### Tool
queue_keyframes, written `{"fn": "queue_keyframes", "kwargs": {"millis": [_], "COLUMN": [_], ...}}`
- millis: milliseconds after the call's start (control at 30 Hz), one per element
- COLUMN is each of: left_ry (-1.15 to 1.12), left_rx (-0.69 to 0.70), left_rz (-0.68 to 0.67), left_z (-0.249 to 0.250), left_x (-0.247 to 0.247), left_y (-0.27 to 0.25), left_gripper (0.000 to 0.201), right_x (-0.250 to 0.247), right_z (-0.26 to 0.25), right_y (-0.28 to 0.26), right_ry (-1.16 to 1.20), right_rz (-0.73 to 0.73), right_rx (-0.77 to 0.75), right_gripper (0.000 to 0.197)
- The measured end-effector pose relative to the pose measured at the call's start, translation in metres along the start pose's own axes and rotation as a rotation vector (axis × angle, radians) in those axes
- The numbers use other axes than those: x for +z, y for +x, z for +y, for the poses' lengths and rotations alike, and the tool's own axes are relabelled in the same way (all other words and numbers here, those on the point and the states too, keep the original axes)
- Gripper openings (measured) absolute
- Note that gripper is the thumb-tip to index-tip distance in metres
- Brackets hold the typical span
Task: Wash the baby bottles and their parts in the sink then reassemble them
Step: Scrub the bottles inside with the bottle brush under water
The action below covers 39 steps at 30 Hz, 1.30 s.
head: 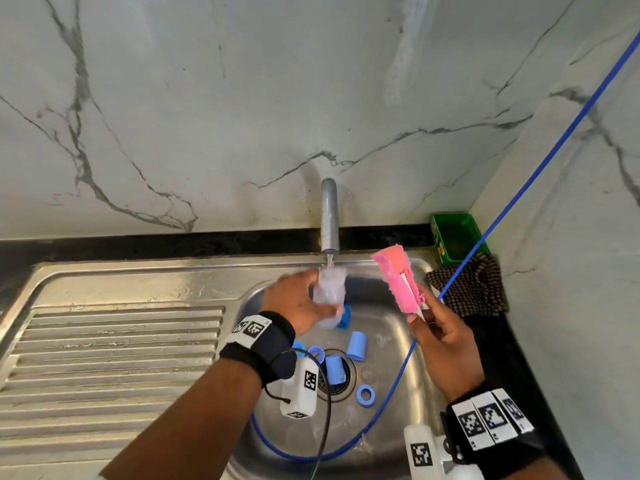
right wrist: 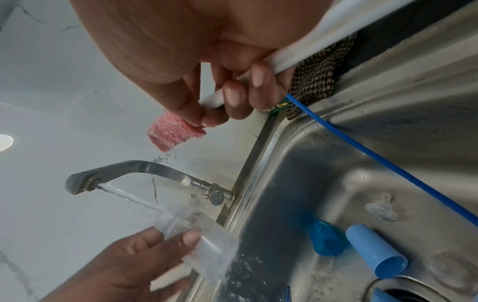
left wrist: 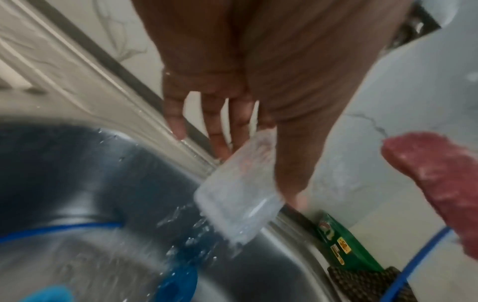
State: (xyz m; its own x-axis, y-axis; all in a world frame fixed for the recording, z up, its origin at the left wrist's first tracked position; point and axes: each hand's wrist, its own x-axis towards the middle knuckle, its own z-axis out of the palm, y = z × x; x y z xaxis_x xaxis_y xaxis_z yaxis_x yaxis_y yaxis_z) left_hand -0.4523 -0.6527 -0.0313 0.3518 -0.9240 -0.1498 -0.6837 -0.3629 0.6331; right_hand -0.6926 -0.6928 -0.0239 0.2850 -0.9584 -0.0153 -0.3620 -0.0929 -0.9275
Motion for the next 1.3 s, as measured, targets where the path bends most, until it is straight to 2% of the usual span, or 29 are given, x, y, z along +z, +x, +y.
{"fn": "queue_keyframes", "kwargs": {"millis": [33,67,133,167,200,267,300,333,400,433,533,567,667,767,800,900,1033,1133,1233,1300], "left_ry": [0.012,0.004,-0.056,-0.087,-0.098,-0.059,-0.046,-0.046,-0.102,-0.129,-0.090,-0.087,-0.158,-0.135,-0.141,-0.200,-0.107,-0.167,-0.144,-0.146], "left_rx": [-0.017,-0.009,0.022,0.017,0.006,-0.020,-0.026,-0.011,0.042,0.061,0.044,0.047,0.097,0.057,0.039,0.064,0.078,0.111,0.107,0.110], "left_rz": [-0.057,-0.039,0.127,0.167,0.150,-0.021,-0.061,-0.024,0.160,0.194,0.046,0.041,0.174,0.074,0.078,0.236,0.084,0.203,0.126,0.158], "left_z": [0.000,-0.002,-0.003,-0.005,-0.007,-0.011,-0.012,-0.012,-0.012,-0.012,-0.005,-0.005,-0.006,-0.004,-0.002,0.000,0.001,-0.003,-0.001,-0.003], "left_x": [0.001,0.003,0.005,0.006,0.008,0.010,0.011,0.012,0.012,0.013,0.013,0.014,0.017,0.018,0.017,0.017,0.021,0.020,0.017,0.016], "left_y": [-0.001,-0.001,-0.002,-0.002,-0.002,-0.001,-0.002,-0.003,-0.004,-0.004,-0.007,-0.007,-0.005,-0.006,-0.007,-0.007,-0.009,-0.011,-0.013,-0.013], "left_gripper": [0.056,0.055,0.058,0.060,0.061,0.064,0.063,0.060,0.060,0.061,0.059,0.059,0.062,0.069,0.068,0.058,0.054,0.058,0.054,0.054], "right_x": [0.000,0.000,-0.002,-0.002,-0.002,-0.002,-0.002,-0.002,-0.002,-0.002,0.001,0.001,0.001,-0.001,-0.001,-0.004,-0.004,-0.006,-0.007,-0.007], "right_z": [0.001,0.002,0.002,0.004,0.005,0.006,0.005,0.006,0.006,0.008,0.013,0.014,0.015,0.015,0.014,0.013,0.011,0.010,0.009,0.009], "right_y": [0.000,0.001,0.002,0.003,0.004,0.004,0.005,0.005,0.007,0.007,0.007,0.008,0.011,0.012,0.012,0.013,0.012,0.013,0.011,0.011], "right_ry": [-0.001,-0.002,-0.002,-0.002,-0.005,-0.013,-0.014,-0.014,-0.023,-0.029,-0.033,-0.031,-0.042,-0.048,-0.043,-0.046,-0.042,-0.016,-0.018,-0.001], "right_rz": [-0.001,0.001,0.011,0.014,0.011,0.011,0.013,0.011,0.009,0.004,-0.009,-0.013,-0.020,-0.010,-0.010,-0.019,-0.002,-0.013,-0.013,-0.014], "right_rx": [0.002,0.003,0.002,0.001,0.004,0.009,0.008,0.008,0.006,0.007,0.007,0.006,0.002,0.008,0.004,-0.004,-0.015,-0.028,-0.037,-0.037], "right_gripper": [0.071,0.069,0.066,0.064,0.064,0.066,0.067,0.068,0.067,0.066,0.063,0.060,0.054,0.053,0.053,0.053,0.056,0.056,0.055,0.055]}}
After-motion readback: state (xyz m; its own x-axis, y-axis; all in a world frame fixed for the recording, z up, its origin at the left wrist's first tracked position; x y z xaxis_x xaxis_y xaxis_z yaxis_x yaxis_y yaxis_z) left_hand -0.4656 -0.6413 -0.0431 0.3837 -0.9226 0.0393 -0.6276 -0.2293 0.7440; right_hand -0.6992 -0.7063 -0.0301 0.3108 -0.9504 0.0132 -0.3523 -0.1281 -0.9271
